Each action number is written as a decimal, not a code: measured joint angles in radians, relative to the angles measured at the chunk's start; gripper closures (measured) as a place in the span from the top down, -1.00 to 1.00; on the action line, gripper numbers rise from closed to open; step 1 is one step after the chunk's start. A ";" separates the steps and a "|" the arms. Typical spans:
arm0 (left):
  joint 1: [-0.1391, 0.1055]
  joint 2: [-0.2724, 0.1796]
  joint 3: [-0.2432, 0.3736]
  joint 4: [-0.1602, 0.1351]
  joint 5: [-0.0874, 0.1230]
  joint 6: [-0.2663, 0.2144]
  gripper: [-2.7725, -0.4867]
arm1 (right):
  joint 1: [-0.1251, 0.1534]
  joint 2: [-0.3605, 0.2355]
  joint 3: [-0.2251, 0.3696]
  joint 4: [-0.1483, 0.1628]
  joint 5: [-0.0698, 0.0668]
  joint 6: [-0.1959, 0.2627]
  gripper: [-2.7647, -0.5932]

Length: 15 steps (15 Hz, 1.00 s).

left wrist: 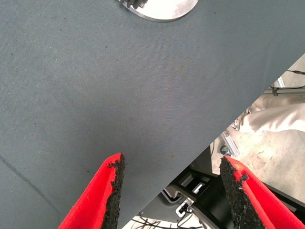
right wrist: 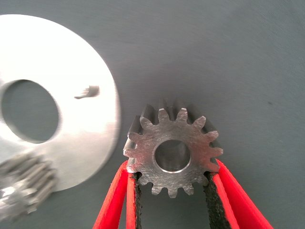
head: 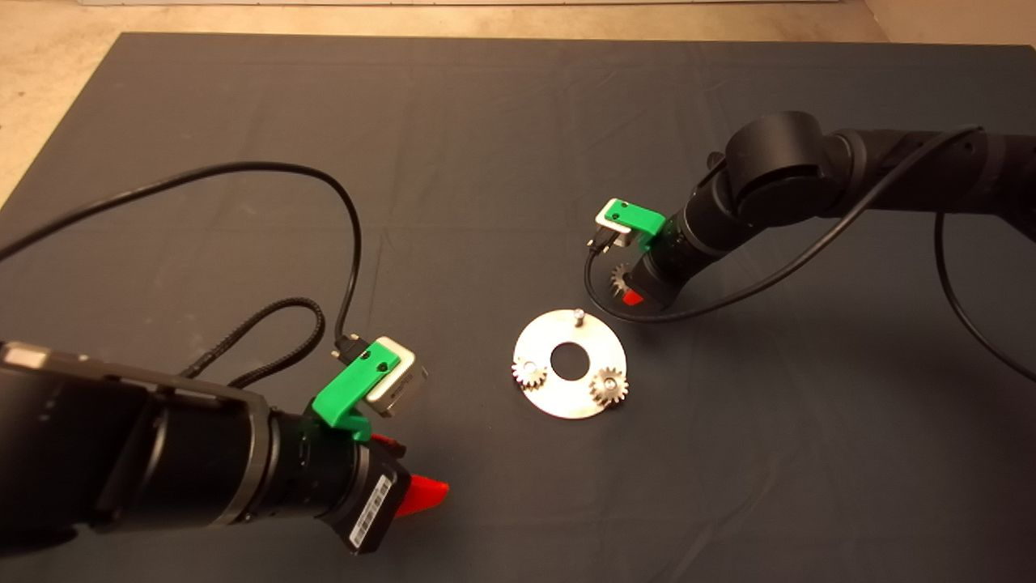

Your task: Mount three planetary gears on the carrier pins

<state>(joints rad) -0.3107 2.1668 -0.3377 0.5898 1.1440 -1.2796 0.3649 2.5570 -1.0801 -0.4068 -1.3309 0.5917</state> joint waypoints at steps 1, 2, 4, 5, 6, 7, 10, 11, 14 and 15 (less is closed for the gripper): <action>0.000 0.000 0.000 0.000 0.000 -0.010 -0.25 | 0.003 0.000 0.015 0.001 0.001 0.000 -0.90; 0.000 0.000 0.000 0.000 -0.001 -0.011 -0.25 | 0.006 0.000 0.019 0.002 0.000 0.000 -0.90; 0.000 0.000 0.000 0.000 -0.009 -0.013 -0.25 | 0.006 0.003 0.019 0.005 -0.003 0.001 -0.90; 0.000 0.000 0.000 0.000 -0.020 -0.013 -0.25 | 0.006 0.006 0.019 0.009 -0.004 0.001 -0.90; -0.003 0.000 0.000 0.000 -0.020 -0.014 -0.25 | 0.006 0.006 0.019 0.009 -0.004 0.001 -0.90; -0.009 0.000 0.000 0.000 -0.020 -0.014 -0.25 | 0.006 0.007 0.019 0.009 -0.006 0.001 -0.90; -0.017 0.000 0.000 0.000 -0.024 -0.014 -0.25 | 0.006 0.019 0.019 0.013 -0.020 0.001 -0.90; -0.017 0.000 0.000 0.000 -0.024 -0.014 -0.25 | 0.006 0.024 0.019 0.013 -0.020 0.001 -0.90; -0.017 0.000 0.000 0.000 -0.026 -0.014 -0.25 | 0.006 0.057 0.020 0.013 -0.020 0.001 -0.89; -0.017 -0.001 0.000 0.000 -0.025 -0.014 -0.25 | 0.006 0.071 0.020 0.013 -0.020 0.001 -0.90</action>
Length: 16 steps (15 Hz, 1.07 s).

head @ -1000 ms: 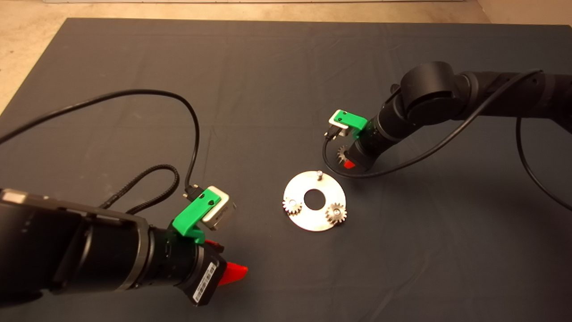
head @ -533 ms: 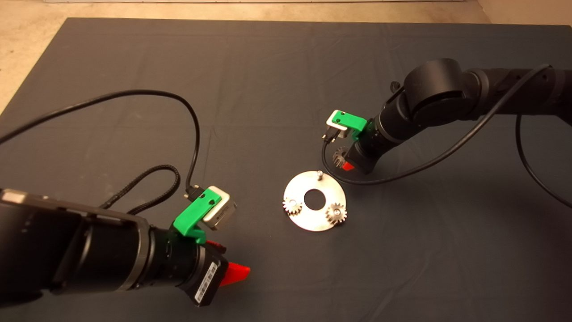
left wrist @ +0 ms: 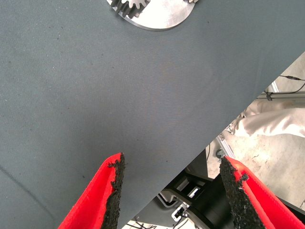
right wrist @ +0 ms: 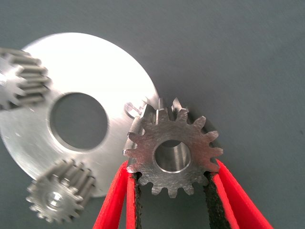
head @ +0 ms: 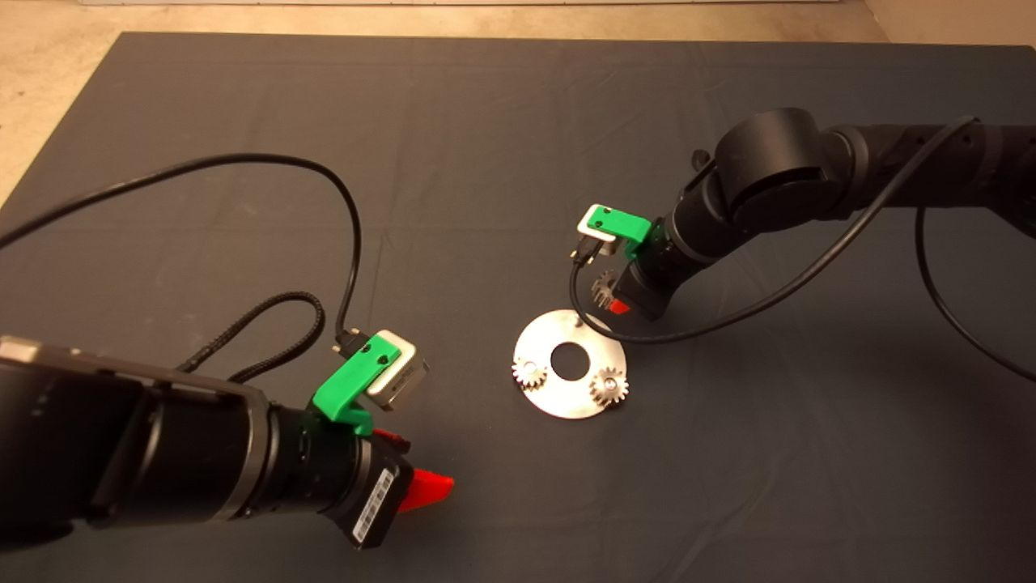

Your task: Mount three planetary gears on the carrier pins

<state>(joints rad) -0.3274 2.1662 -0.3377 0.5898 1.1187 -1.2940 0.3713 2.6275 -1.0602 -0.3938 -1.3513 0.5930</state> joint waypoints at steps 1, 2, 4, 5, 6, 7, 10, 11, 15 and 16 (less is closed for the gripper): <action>0.000 0.000 0.000 0.000 0.000 0.000 -0.25 | 0.000 0.010 0.000 0.000 0.001 0.000 -0.89; 0.000 0.000 0.000 0.000 0.000 0.000 -0.25 | 0.000 0.013 0.002 0.002 0.006 0.000 -0.90; 0.000 0.000 0.000 0.000 0.000 0.000 -0.25 | 0.000 0.012 0.002 0.003 0.002 0.000 -0.90; 0.000 0.000 0.000 0.000 0.000 0.000 -0.25 | 0.000 0.010 0.002 0.003 -0.001 0.000 -0.90; 0.000 0.000 0.000 0.000 0.000 0.000 -0.25 | 0.000 0.010 0.002 0.003 -0.003 0.000 -0.90; 0.000 0.000 0.000 0.000 0.000 0.000 -0.25 | 0.000 0.010 0.003 0.003 -0.003 0.000 -0.90; 0.000 0.000 0.000 0.000 0.000 0.000 -0.25 | 0.000 0.010 0.004 0.003 -0.003 0.000 -0.90; 0.000 0.000 0.000 0.000 0.000 0.000 -0.25 | 0.000 0.010 0.004 0.003 -0.003 0.000 -0.90; 0.000 0.000 0.000 0.000 0.000 0.000 -0.25 | -0.009 0.010 0.004 0.003 -0.003 0.000 -0.89; 0.000 0.000 0.000 0.000 0.000 0.000 -0.25 | -0.009 0.010 0.004 0.003 -0.002 0.000 -0.90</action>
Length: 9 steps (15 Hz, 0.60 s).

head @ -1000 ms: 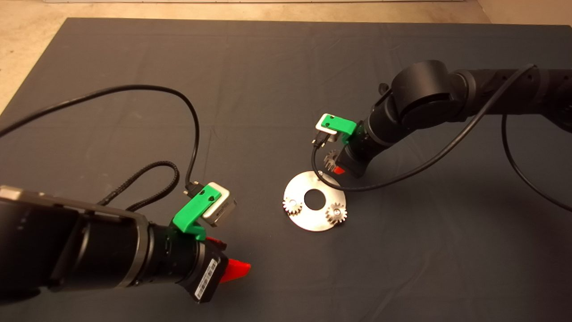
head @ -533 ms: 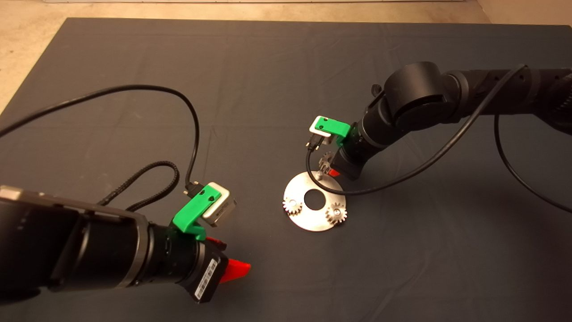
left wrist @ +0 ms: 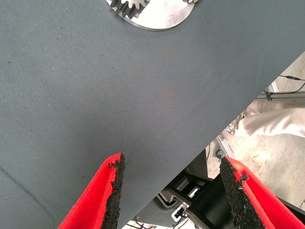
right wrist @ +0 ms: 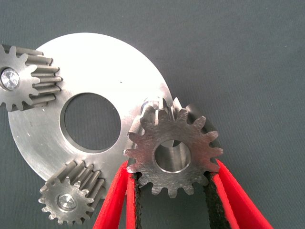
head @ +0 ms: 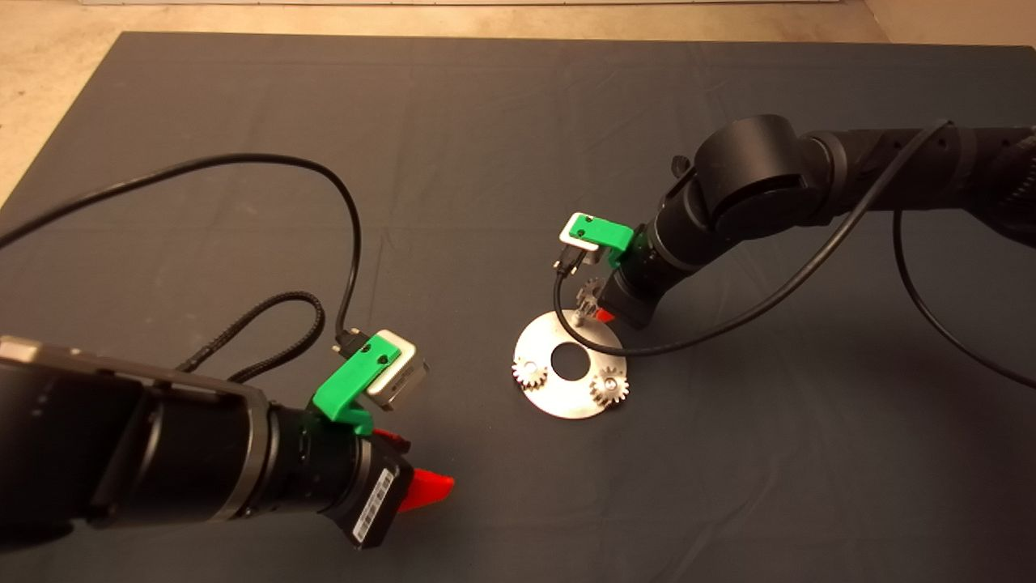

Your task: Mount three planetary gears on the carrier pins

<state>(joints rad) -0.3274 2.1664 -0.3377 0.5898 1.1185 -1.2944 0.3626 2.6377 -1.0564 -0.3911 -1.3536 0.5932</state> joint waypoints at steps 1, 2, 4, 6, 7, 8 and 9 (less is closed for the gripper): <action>0.000 0.000 0.000 0.000 0.000 0.000 -0.25 | 0.000 0.000 0.000 0.000 0.000 0.000 -0.90; 0.000 0.000 0.000 0.000 0.000 0.000 -0.25 | -0.002 0.002 0.000 0.000 0.000 0.000 -0.90; 0.000 0.000 0.000 0.000 0.000 0.000 -0.25 | -0.016 0.010 0.000 0.000 0.000 0.000 -0.90; 0.000 0.000 0.000 0.000 0.000 0.000 -0.25 | -0.023 0.024 -0.001 0.000 0.004 0.000 -0.90; 0.000 0.000 0.000 0.000 0.000 0.000 -0.25 | -0.021 0.026 -0.001 0.000 0.007 0.000 -0.90; 0.000 0.000 0.000 0.000 0.000 0.000 -0.25 | -0.021 0.028 -0.001 0.000 0.009 0.000 -0.90; 0.000 0.000 0.000 0.000 0.000 0.000 -0.25 | -0.021 0.027 -0.001 0.000 0.007 0.000 -0.90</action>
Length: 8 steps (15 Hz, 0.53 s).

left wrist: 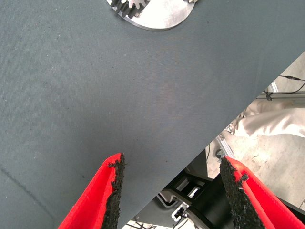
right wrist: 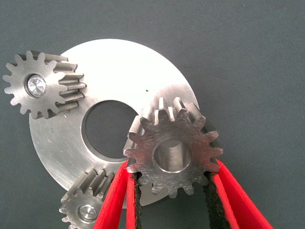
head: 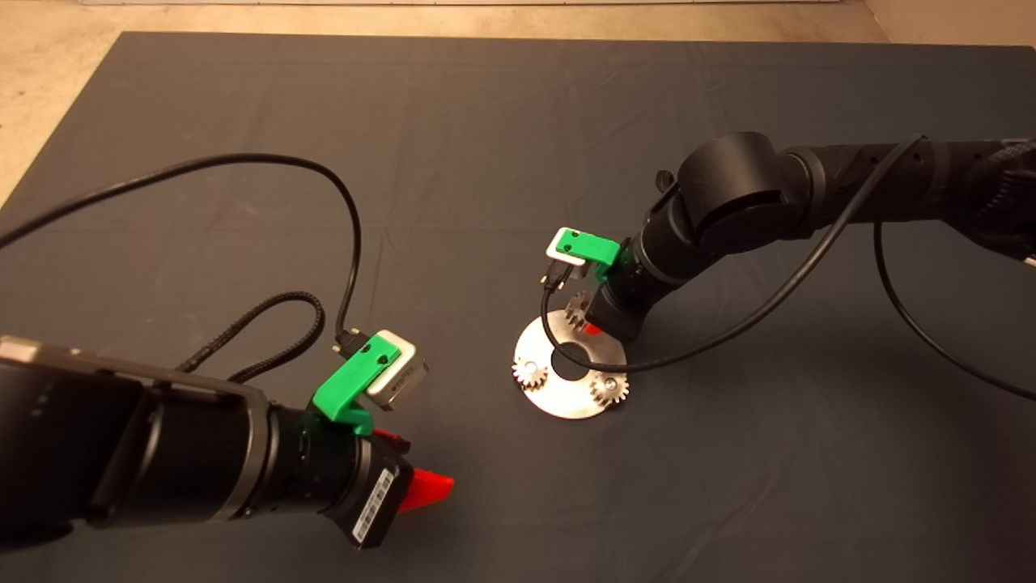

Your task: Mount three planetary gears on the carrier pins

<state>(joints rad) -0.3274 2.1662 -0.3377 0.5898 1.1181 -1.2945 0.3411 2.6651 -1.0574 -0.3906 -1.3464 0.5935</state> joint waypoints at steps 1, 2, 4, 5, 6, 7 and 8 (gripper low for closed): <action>0.000 0.000 0.000 0.000 0.000 0.000 -0.25 | 0.000 0.000 0.000 0.000 0.000 0.000 -0.90; 0.000 0.000 0.000 0.000 0.000 0.000 -0.25 | 0.000 0.000 -0.002 0.000 0.000 0.000 -0.90; 0.000 0.000 0.000 0.000 0.000 0.000 -0.25 | 0.000 0.000 -0.010 0.000 -0.002 -0.001 -0.90; 0.000 0.000 0.000 0.000 0.000 0.000 -0.25 | 0.000 -0.001 -0.013 0.000 -0.005 -0.001 -0.90; 0.000 0.000 0.000 0.000 0.000 0.000 -0.25 | 0.000 -0.003 -0.015 0.000 -0.007 -0.002 -0.90; 0.000 0.000 0.000 0.000 0.000 0.000 -0.25 | 0.000 -0.003 -0.016 0.000 -0.008 -0.002 -0.90; 0.000 0.000 0.000 0.000 0.000 0.000 -0.25 | 0.000 -0.002 -0.020 0.000 -0.007 -0.002 -0.90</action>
<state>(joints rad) -0.3274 2.1662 -0.3377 0.5898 1.1181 -1.2945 0.3406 2.6626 -1.0774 -0.3911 -1.3532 0.5913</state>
